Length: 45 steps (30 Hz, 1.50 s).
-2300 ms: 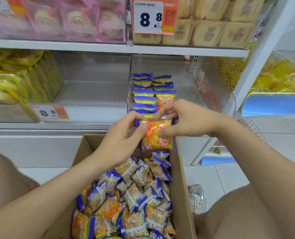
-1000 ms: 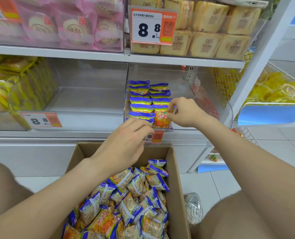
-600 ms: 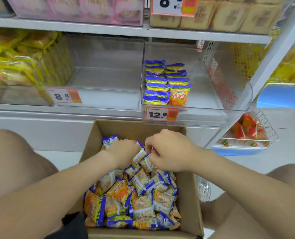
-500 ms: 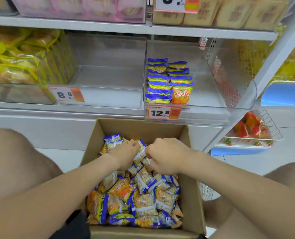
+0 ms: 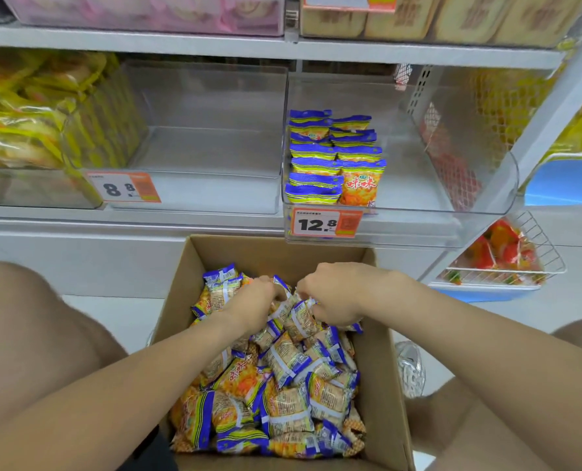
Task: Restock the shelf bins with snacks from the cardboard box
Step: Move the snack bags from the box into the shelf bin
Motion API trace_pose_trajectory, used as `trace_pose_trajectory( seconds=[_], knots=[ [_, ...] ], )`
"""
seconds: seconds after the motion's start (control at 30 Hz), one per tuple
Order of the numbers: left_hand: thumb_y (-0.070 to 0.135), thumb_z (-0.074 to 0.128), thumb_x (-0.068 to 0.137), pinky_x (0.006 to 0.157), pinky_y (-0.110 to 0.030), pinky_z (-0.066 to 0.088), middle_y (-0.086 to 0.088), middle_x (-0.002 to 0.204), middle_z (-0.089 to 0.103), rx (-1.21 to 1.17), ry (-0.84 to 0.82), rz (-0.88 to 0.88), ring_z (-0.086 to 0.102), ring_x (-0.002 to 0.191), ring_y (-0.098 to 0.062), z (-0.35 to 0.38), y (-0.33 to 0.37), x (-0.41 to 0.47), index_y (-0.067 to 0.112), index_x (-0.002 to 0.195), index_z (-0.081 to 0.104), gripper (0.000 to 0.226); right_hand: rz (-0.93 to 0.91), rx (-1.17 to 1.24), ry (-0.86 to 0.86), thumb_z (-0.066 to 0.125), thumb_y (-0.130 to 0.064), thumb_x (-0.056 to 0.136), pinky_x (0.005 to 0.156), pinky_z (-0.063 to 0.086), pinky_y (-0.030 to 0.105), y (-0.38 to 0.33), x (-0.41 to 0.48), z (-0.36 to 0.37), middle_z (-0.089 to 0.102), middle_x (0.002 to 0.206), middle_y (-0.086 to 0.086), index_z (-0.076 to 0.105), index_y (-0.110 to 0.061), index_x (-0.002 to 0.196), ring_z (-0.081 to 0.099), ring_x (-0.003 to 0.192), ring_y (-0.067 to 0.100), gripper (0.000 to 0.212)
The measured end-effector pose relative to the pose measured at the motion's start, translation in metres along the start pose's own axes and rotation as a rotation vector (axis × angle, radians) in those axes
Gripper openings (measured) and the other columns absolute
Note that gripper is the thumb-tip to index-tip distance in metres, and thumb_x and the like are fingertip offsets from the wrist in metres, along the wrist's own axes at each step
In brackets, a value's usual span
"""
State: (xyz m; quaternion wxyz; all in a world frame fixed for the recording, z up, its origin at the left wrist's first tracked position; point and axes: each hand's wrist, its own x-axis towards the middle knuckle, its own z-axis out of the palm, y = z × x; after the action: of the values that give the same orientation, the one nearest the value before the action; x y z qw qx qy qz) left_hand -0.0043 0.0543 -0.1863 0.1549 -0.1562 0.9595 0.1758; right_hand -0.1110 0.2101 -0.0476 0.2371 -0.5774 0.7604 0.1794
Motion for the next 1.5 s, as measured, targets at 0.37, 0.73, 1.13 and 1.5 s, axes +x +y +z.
trace_pose_trajectory(
  seconds=[0.37,0.73,1.13,1.5],
  knots=[
    [0.016,0.073,0.098,0.073,-0.027,0.059,-0.005,0.094,0.081,-0.833,0.022,0.001,0.073,0.081,-0.012,-0.128,0.063,-0.070,0.023,0.114,0.076,0.018,-0.111,0.254,0.381,0.089,-0.055,0.071,0.063,0.041,0.028,0.031,-0.039,-0.034,0.056,0.090,-0.015,0.053,-0.025,0.108,0.054,0.079,0.006,0.059],
    [0.032,0.086,0.087,0.089,-0.049,0.063,-0.006,0.108,0.077,-1.026,0.353,0.205,0.077,0.095,-0.027,-0.173,0.077,-0.080,0.016,0.114,0.075,0.034,-0.107,1.034,0.630,0.079,-0.029,0.092,0.068,0.065,0.048,0.057,-0.079,-0.072,0.074,0.102,-0.001,0.066,-0.022,0.114,0.078,0.085,0.020,0.027],
    [0.016,0.066,0.096,0.103,-0.031,0.047,0.004,0.129,0.061,-0.019,0.726,0.447,0.053,0.122,-0.016,-0.161,0.088,-0.051,0.019,0.133,0.063,0.037,0.337,0.610,0.919,0.079,-0.034,0.090,0.070,0.050,0.013,0.122,-0.068,-0.082,0.072,0.080,-0.011,0.071,-0.027,0.112,0.070,0.071,0.011,0.024],
    [0.018,0.062,0.099,0.096,-0.039,0.053,0.001,0.129,0.065,0.168,0.676,0.475,0.060,0.114,-0.023,-0.153,0.091,-0.040,0.020,0.141,0.059,0.042,0.429,0.597,0.670,0.089,-0.027,0.079,0.075,0.044,0.029,0.129,-0.023,-0.073,0.059,0.093,-0.002,0.073,-0.020,0.107,0.061,0.100,0.024,0.033]
  ],
)
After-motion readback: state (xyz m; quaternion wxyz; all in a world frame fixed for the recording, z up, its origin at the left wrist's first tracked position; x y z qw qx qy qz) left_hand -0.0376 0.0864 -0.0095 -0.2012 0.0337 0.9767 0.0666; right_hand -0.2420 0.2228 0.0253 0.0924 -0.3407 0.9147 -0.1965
